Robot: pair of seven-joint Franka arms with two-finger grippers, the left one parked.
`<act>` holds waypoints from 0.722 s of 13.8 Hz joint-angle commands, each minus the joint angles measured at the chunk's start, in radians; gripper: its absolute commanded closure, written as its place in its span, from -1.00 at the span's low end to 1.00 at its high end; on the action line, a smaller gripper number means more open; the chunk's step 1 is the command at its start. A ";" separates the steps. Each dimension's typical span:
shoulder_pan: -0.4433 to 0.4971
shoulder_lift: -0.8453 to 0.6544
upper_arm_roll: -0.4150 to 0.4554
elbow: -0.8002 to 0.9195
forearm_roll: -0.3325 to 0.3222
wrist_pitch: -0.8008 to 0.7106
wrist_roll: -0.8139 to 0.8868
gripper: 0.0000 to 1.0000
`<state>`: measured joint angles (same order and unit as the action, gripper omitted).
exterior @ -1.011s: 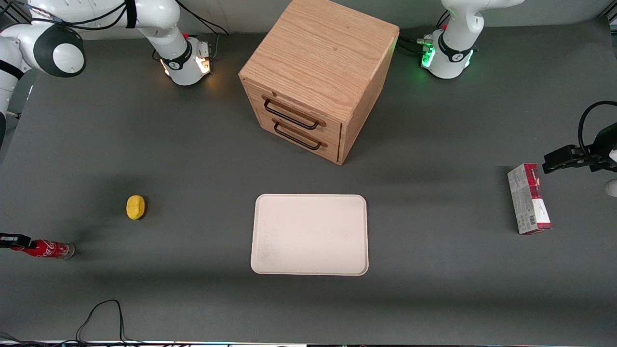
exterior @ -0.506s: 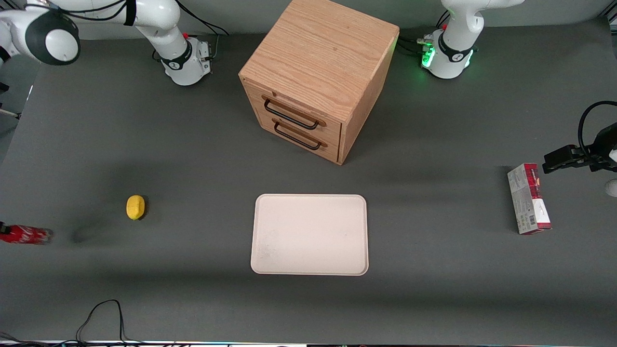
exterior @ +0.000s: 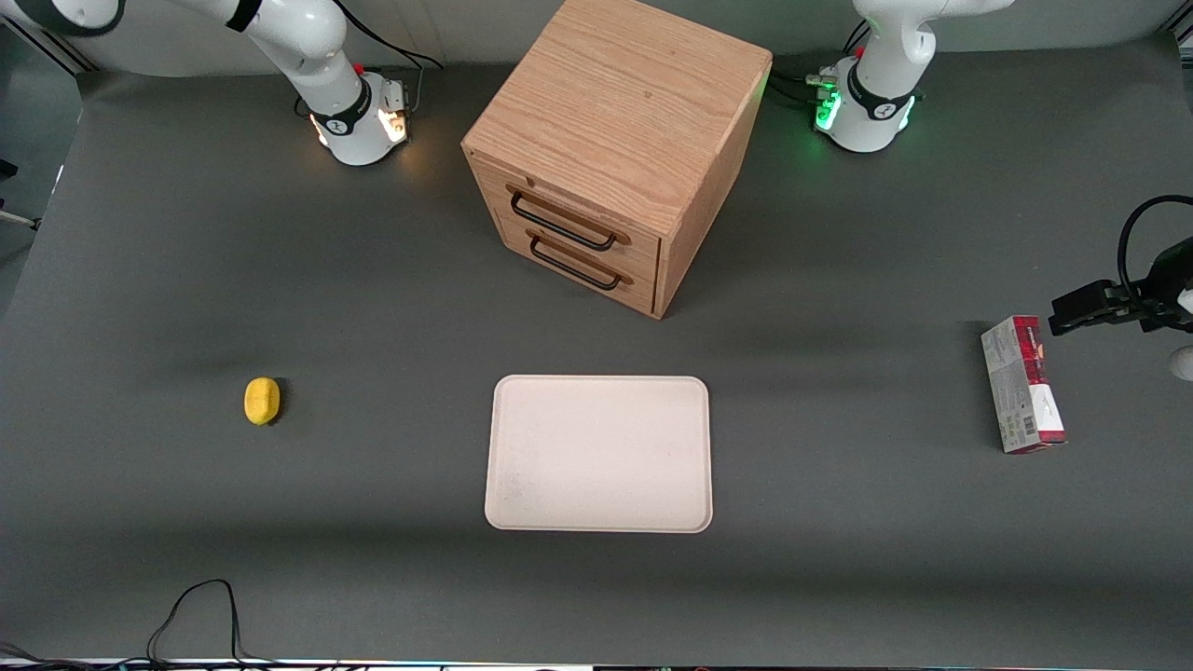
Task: Place coke bottle on tray
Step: 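Carry the held bottle over the cream tray with the right gripper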
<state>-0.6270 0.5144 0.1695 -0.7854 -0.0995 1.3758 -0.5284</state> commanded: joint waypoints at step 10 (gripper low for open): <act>0.569 -0.094 0.053 -0.037 -0.008 -0.098 0.517 1.00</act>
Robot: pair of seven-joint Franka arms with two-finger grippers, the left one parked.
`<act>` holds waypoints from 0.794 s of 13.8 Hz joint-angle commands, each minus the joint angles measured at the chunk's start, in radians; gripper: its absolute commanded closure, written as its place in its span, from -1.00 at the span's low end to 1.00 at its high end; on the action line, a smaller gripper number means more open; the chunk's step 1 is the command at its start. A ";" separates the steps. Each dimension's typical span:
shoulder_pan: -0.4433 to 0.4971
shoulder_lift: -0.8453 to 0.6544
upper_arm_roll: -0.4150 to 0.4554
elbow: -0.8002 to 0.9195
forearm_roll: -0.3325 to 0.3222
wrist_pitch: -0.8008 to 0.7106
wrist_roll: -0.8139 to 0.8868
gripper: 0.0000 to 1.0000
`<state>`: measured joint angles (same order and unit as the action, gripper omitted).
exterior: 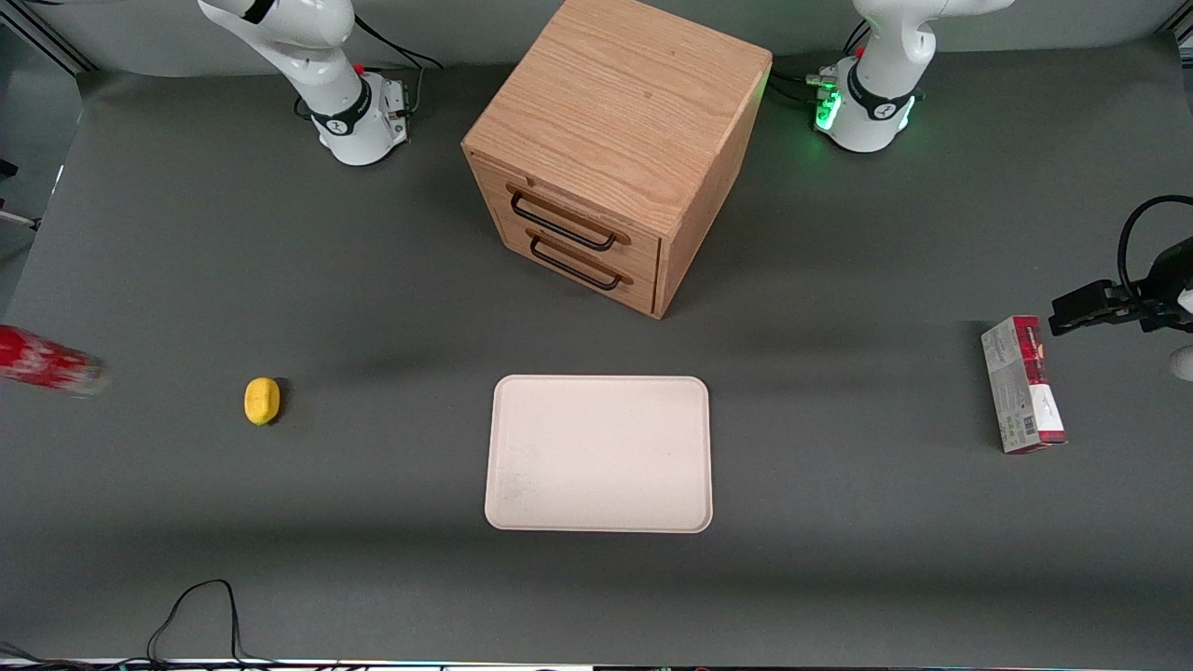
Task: Place coke bottle on tray
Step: 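Carry the held bottle over the cream tray with the right gripper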
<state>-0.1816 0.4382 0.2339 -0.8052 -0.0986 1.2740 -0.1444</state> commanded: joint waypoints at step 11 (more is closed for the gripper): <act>0.616 0.134 -0.016 -0.029 -0.082 0.281 0.684 1.00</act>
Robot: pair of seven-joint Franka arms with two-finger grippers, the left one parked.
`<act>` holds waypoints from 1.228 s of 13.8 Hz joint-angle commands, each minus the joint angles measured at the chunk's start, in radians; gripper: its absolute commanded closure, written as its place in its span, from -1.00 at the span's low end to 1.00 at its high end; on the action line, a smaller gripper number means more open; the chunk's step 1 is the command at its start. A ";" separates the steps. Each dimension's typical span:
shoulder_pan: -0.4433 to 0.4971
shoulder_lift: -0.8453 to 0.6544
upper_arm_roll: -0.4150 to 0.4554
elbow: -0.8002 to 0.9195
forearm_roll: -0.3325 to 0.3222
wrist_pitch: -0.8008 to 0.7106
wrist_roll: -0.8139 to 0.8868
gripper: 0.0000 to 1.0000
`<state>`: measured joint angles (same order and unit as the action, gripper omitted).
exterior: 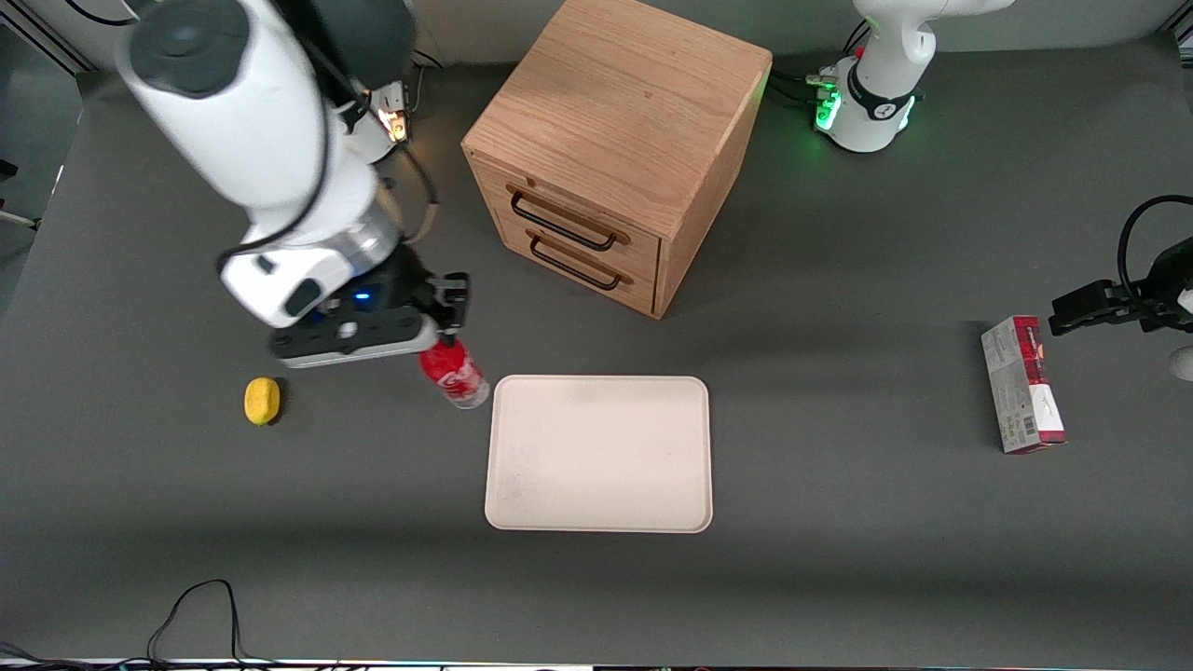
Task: Place coke bottle on tray
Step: 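Carry the held bottle over the cream tray with the right gripper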
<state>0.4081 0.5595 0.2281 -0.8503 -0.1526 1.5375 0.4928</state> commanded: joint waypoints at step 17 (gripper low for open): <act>0.006 0.289 -0.070 -0.223 -0.065 0.460 0.044 0.99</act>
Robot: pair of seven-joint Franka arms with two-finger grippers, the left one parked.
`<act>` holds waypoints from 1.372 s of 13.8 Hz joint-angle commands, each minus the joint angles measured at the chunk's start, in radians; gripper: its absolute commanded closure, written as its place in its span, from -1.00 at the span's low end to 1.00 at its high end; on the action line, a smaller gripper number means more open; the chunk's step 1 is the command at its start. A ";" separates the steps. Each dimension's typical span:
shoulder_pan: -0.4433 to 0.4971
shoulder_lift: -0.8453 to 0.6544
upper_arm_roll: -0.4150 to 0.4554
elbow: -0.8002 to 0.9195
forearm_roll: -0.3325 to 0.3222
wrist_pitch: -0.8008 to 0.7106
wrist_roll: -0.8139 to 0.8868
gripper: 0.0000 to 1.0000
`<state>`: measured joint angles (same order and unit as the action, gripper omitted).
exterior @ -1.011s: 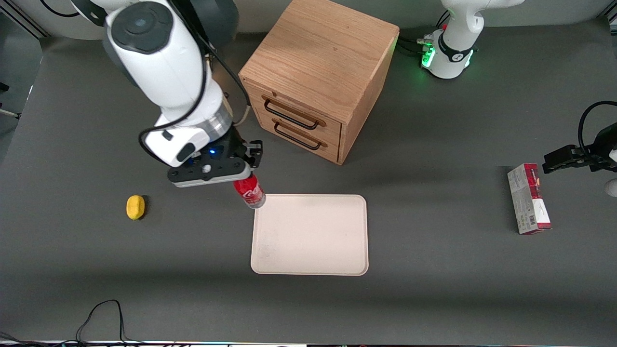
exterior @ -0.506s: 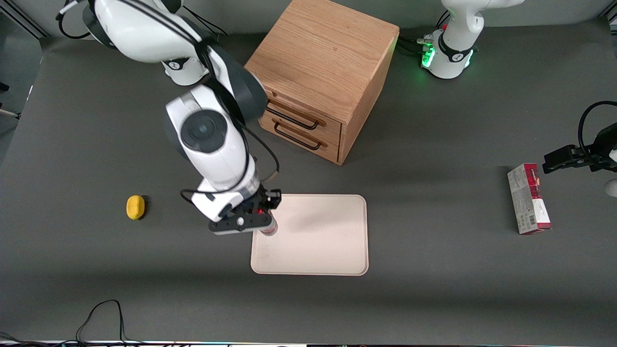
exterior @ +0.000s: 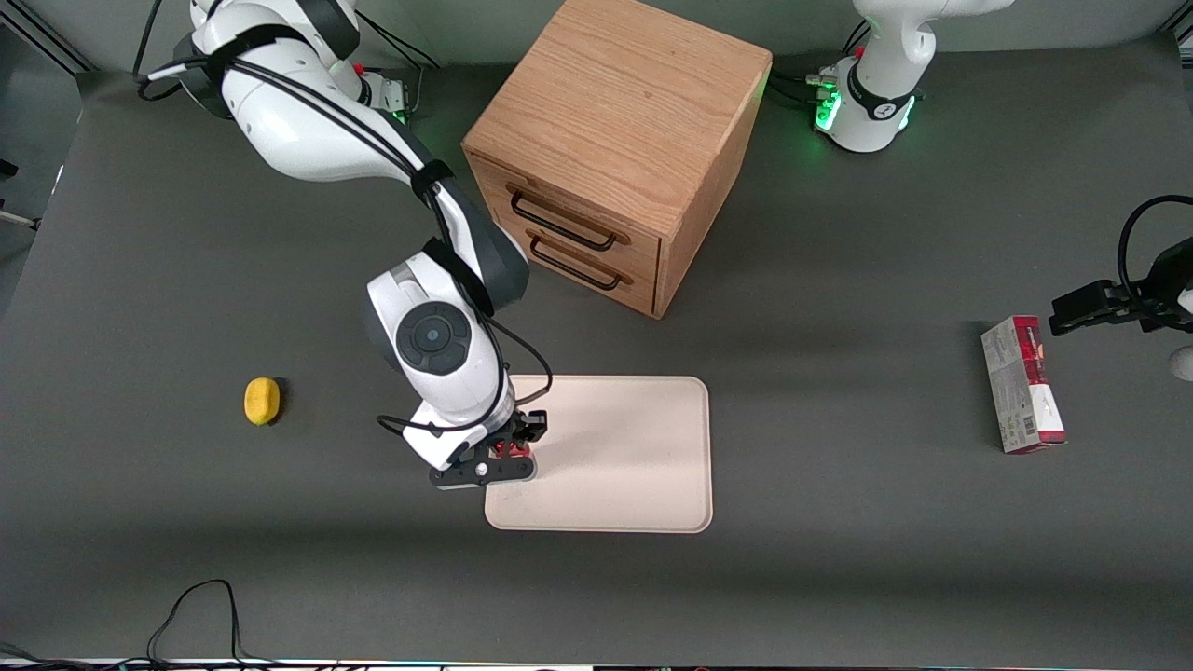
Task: Place coke bottle on tray
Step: 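Lower the bottle upright onto the tray and open the right gripper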
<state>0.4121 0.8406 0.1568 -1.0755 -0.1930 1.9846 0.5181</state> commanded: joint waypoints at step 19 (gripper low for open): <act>-0.001 -0.124 0.010 0.019 -0.011 -0.172 0.013 -1.00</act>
<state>0.4042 0.8177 0.1601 -1.0415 -0.1930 1.9169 0.5188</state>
